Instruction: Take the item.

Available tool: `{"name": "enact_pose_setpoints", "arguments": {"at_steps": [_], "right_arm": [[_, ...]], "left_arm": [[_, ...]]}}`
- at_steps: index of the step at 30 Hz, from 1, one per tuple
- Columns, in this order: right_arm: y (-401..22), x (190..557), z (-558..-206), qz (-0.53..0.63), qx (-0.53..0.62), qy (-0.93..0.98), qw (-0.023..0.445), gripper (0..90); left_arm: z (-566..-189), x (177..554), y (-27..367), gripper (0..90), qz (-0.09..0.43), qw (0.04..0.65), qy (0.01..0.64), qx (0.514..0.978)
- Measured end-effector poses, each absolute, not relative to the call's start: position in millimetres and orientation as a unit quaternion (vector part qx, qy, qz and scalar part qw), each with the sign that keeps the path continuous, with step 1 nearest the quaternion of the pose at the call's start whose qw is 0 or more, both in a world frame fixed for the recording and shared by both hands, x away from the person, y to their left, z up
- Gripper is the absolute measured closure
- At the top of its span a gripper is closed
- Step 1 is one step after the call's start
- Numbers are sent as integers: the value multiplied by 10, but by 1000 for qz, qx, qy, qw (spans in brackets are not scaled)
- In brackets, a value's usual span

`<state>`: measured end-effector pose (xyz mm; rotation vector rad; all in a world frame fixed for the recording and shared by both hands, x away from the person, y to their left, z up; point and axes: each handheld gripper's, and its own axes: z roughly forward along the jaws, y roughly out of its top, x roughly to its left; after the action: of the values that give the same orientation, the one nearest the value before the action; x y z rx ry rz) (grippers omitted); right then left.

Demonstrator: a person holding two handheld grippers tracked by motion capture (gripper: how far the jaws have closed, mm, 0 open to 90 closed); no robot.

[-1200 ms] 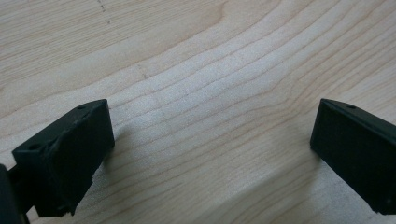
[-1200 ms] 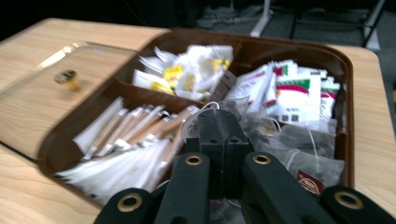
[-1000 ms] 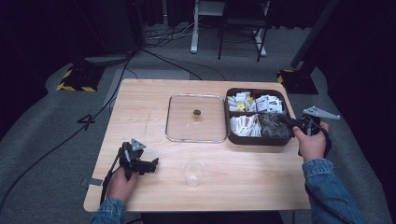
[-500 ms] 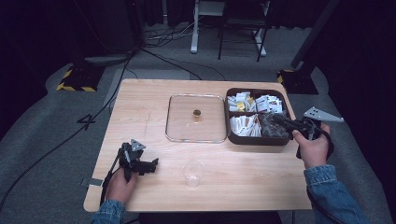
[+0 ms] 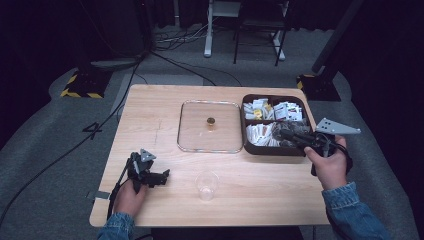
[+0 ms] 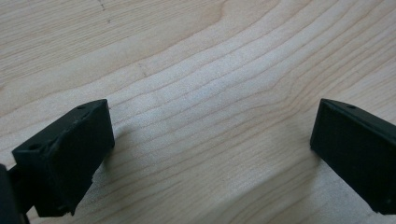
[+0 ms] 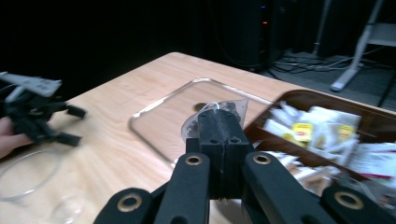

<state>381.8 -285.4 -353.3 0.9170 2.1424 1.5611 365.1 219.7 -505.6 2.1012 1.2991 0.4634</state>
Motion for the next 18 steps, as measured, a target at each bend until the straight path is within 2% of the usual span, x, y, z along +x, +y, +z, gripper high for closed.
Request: {"name": "enact_pose_setpoints", "arguments": {"at_steps": [18], "right_arm": [[-2190,3480,-3441,558,233,788,116,900]], "left_arm": [[-5058,3646,2197,0,176,310,493,794]]}}
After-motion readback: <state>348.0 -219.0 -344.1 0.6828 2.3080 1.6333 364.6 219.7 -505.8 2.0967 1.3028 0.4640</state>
